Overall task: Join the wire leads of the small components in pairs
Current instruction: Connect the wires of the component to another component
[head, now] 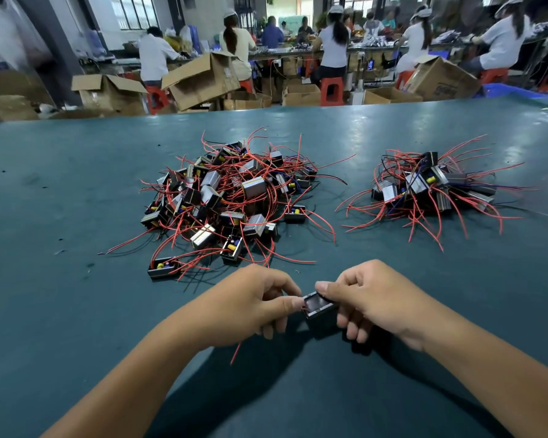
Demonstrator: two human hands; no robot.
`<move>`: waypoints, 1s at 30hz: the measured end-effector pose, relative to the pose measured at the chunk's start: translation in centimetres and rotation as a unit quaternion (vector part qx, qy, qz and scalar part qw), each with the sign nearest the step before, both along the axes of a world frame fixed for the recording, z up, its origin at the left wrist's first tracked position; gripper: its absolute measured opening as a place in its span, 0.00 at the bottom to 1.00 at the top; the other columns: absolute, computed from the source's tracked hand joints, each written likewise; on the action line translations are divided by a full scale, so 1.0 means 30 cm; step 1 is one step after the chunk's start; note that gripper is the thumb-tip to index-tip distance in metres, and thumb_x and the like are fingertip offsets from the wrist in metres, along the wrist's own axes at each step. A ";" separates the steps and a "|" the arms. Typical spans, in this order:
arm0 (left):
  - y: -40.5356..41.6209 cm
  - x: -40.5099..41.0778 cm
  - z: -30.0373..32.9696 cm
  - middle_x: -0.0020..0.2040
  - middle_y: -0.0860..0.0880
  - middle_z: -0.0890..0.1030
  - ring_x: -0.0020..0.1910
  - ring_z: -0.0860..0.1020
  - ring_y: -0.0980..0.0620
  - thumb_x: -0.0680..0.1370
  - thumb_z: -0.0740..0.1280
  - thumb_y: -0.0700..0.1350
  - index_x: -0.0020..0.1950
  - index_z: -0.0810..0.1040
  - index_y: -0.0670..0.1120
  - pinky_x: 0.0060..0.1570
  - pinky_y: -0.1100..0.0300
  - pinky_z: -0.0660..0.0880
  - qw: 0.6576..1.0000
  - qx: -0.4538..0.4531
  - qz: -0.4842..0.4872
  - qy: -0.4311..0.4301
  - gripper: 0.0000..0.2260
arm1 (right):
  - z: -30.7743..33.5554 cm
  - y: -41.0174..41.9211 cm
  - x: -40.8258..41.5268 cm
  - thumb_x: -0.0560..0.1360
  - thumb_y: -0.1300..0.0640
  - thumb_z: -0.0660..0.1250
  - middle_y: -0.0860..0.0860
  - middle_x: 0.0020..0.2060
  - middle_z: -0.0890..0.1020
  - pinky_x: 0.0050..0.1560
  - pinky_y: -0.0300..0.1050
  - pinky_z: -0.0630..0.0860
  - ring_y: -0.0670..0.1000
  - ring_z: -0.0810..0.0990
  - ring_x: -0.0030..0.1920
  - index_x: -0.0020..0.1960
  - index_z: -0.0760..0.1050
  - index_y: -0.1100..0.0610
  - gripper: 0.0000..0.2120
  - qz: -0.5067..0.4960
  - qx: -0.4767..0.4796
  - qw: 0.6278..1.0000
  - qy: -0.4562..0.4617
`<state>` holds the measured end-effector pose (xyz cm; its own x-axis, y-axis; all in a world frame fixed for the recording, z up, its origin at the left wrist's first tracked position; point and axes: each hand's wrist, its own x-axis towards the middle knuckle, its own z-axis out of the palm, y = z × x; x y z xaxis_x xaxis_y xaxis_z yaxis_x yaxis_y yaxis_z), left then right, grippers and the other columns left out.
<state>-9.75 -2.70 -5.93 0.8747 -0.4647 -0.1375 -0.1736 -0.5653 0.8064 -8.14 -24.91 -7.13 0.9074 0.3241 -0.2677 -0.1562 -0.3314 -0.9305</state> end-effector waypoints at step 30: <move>0.112 0.039 0.029 0.29 0.54 0.75 0.27 0.71 0.58 0.74 0.75 0.51 0.46 0.79 0.53 0.28 0.66 0.65 0.983 0.181 0.001 -0.041 0.07 | 0.048 -0.076 0.034 0.82 0.60 0.61 0.54 0.30 0.80 0.26 0.38 0.73 0.49 0.77 0.27 0.43 0.75 0.62 0.11 0.091 -0.060 0.993 0.033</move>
<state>-8.59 0.65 -5.05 0.8909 -0.3965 -0.2218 -0.2287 -0.8132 0.5352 -7.10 -27.18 -5.70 0.8156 0.4434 -0.3717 -0.1434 -0.4675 -0.8723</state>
